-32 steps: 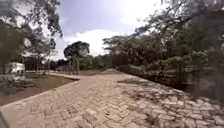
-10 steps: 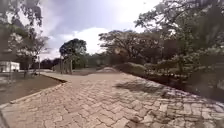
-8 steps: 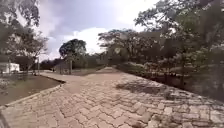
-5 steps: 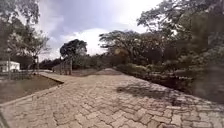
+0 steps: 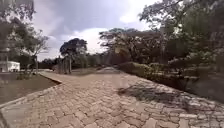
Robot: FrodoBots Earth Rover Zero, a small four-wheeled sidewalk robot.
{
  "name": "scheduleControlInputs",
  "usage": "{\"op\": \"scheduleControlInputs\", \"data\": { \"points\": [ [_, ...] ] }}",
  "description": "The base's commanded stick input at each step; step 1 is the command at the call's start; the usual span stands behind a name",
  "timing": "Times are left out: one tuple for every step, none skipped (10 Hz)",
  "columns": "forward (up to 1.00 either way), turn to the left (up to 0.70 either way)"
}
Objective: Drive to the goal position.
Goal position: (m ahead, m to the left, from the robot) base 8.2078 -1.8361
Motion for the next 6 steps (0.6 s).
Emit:
{"op": "scheduleControlInputs", "data": {
  "points": [
    [0.7, -0.01],
    [0.7, -0.09],
    [0.7, -0.18],
    [0.7, -0.28],
    [0.7, -0.35],
    [0.7, -0.35]
  ]
}}
